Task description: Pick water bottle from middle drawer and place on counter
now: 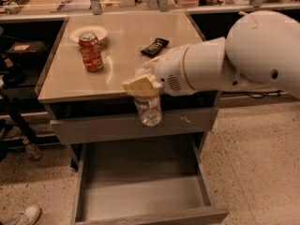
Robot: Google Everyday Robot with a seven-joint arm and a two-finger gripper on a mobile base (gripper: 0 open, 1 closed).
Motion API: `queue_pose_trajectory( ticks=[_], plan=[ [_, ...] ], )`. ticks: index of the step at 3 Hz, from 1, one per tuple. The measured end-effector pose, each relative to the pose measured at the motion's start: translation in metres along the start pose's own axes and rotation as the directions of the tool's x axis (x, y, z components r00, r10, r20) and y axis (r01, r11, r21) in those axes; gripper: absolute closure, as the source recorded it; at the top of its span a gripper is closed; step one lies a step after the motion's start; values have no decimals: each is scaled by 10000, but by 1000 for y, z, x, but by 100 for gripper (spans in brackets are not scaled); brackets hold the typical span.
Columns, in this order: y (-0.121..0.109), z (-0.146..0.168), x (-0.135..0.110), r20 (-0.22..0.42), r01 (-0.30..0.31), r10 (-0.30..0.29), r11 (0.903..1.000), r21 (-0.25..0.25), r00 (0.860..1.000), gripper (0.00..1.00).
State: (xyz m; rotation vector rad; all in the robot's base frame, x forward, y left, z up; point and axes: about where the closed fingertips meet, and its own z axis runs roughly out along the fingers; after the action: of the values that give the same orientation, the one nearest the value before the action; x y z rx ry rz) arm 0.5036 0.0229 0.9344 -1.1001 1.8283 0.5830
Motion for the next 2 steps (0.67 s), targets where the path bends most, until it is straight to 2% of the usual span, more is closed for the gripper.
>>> queue_pose_trajectory(
  ticks=[2],
  plan=[
    [-56,-6,-20,-118,-978,979,9952,81,9951,100]
  ],
)
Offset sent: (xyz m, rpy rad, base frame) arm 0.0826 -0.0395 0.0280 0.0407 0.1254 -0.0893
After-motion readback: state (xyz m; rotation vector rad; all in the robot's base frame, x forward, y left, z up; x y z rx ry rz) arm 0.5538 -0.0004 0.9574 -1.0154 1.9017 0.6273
